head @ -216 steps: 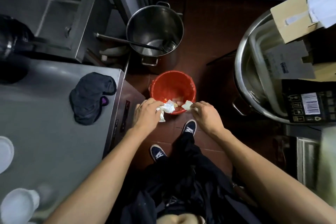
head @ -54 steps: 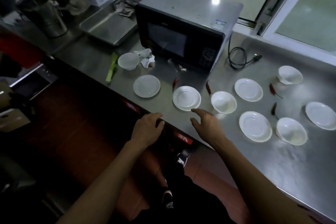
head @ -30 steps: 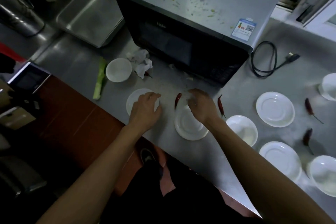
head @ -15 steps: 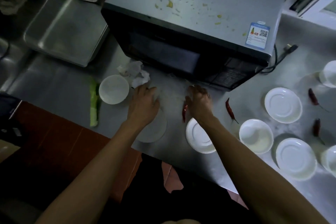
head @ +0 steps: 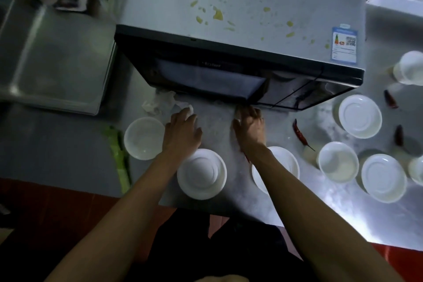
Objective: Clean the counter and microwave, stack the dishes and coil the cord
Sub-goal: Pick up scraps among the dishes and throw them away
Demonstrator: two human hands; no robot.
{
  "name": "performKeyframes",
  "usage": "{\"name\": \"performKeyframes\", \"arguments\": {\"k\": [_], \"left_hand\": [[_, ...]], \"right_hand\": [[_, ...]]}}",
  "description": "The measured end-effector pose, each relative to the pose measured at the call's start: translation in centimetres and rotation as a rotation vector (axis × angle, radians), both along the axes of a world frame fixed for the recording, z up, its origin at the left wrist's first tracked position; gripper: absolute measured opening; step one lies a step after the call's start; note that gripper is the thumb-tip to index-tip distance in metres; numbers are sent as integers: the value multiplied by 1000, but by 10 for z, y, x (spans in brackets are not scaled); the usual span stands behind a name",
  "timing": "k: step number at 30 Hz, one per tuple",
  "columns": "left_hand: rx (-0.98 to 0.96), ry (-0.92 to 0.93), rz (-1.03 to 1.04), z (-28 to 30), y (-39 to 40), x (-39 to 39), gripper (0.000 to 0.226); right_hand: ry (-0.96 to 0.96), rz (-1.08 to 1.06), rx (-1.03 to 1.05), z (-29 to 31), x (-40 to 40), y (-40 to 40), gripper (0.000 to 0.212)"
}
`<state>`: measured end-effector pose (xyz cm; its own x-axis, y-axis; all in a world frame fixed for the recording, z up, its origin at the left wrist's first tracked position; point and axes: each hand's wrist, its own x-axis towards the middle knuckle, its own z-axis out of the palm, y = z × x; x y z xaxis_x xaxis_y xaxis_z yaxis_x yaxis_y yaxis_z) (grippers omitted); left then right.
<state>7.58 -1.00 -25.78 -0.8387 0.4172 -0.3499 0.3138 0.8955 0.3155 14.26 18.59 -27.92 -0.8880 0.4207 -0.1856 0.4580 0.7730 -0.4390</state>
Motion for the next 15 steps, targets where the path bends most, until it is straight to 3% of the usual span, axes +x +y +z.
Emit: {"name": "performKeyframes", "arguments": {"k": [10, 15], "left_hand": [[105, 18, -86, -7, -7, -7, 46], [111, 14, -160, -7, -8, -13, 44]], "right_hand": [[76, -8, -16, -3, -6, -10, 24], [61, -34, -68, -6, -7, -5, 26]]}}
